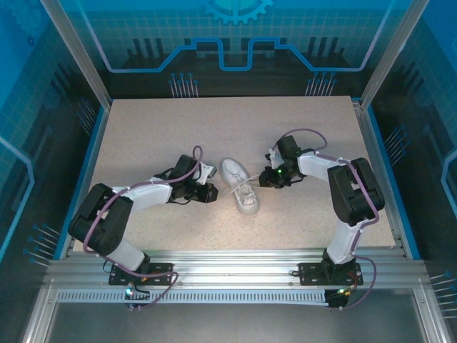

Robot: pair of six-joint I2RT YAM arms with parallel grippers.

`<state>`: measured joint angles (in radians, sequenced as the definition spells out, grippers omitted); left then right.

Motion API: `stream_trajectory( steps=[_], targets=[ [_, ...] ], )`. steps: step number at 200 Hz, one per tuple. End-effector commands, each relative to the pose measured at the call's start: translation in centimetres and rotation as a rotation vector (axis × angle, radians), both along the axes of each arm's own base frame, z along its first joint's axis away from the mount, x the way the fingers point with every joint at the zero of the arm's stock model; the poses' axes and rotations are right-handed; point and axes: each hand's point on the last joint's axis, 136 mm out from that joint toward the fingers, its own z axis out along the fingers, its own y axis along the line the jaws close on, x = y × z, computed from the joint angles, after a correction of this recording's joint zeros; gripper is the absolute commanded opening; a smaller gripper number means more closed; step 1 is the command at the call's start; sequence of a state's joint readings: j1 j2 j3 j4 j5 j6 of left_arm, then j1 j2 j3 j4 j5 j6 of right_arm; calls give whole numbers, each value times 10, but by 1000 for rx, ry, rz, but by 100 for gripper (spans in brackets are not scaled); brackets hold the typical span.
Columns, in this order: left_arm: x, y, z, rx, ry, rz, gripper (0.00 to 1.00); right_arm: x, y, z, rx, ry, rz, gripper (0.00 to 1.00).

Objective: Tie the shoes

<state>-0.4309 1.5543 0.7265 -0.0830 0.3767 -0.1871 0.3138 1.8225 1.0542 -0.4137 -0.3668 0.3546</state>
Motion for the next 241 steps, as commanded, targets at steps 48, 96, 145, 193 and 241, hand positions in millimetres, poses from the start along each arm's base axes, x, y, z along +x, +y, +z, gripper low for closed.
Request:
stream_trajectory(
  steps=[48, 96, 145, 193, 241],
  targets=[
    [15, 14, 69, 9, -225, 18, 41, 15, -50, 82, -47, -194, -121, 50],
    [17, -3, 86, -22, -317, -91, 34, 12, -38, 109, 66, -227, -97, 49],
    [31, -52, 83, 15, -321, -245, 31, -4, 14, 108, 247, -160, -22, 51],
    [43, -91, 69, -3, -297, -336, 22, -19, 43, 82, 249, -76, 63, 48],
    [46, -98, 54, -39, -262, -330, 18, -20, 44, 66, 228, -37, 80, 38]
  ],
)
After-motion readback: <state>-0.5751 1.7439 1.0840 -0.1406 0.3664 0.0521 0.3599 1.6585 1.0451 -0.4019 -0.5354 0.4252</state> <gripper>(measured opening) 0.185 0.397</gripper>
